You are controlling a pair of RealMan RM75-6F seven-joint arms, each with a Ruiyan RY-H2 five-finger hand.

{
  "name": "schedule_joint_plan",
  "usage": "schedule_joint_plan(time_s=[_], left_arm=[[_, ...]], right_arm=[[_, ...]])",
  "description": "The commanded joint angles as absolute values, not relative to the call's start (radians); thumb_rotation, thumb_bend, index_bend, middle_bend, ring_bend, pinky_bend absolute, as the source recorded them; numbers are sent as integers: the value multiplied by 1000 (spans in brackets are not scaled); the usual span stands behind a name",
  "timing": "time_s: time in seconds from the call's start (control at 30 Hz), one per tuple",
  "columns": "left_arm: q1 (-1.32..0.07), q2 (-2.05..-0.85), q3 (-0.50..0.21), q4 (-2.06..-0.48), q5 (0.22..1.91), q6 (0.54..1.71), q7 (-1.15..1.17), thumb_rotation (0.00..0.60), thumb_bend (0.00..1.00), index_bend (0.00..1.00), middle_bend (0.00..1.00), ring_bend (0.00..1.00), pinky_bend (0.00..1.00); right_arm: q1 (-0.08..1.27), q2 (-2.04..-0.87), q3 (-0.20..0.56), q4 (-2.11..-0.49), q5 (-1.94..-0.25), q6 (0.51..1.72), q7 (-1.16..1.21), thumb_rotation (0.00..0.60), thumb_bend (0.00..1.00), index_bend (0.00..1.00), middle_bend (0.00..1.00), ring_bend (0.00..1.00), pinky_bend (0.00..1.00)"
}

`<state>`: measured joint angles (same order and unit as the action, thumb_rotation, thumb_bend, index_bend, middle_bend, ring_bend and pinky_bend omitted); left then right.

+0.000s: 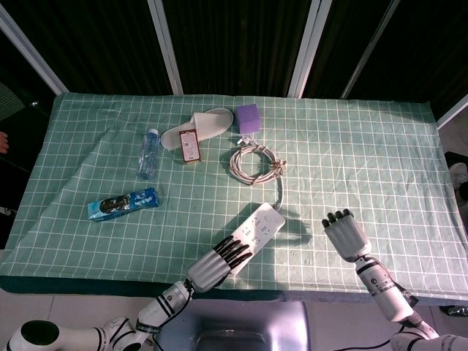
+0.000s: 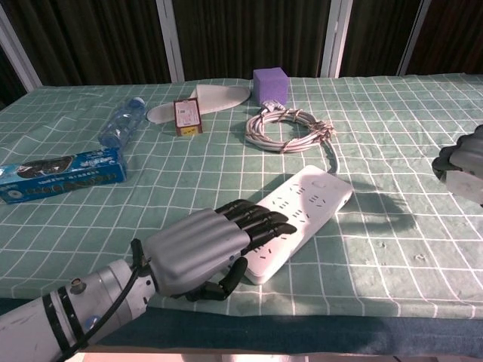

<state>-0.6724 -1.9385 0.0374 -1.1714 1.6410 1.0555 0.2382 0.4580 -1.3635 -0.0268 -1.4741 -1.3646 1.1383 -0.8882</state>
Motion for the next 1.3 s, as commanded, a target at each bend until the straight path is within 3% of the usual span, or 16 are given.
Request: schedule_joint_plan(time_s=[0.03,0.2,0.3,0.57,0.73,0.83,1.1,1.3], left_arm=[[-666,-1929,38,-1175,1644,1070,238,600,758,0,46,0,14],[-650,-1903,38,-1185,1647,1105,214,600,672,0,45,0,15],[-640,-1877,40,-1199,1647,1122,208,600,636,0,40,0,16],[-535,-1674,77,-1296,1657,1289,141,600,582,0,9,0,19],[-434,-1522,103,-1370,1643,1422,71,600,573,0,3,0,19],[-366,-1447,119,-1391,1612,1479,48,600,572,0,4,0,21],[-283,-1313,129,-1427,1553,1494,53,600,544,0,3,0,23],[-279,-1290,113,-1448,1532,1449,44,600,541,0,3,0,23]], right_arm=[[468,-1408,-28,-1423,-1346,1093,-907,600,448,415,395,360,534],[473,-1417,-29,-1422,-1353,1084,-891,600,319,98,187,183,419],[469,-1397,-33,-1451,-1375,1097,-859,600,247,0,111,117,362],[381,-1259,-60,-1613,-1477,1263,-657,600,215,0,46,68,315],[259,-1156,-67,-1729,-1451,1421,-537,600,215,0,0,0,152],[187,-1139,-66,-1705,-1463,1523,-433,600,212,0,0,0,80],[52,-1129,-33,-1626,-1495,1727,-219,600,201,0,0,0,0],[49,-1123,-35,-1616,-1504,1679,-188,600,192,0,0,0,0]])
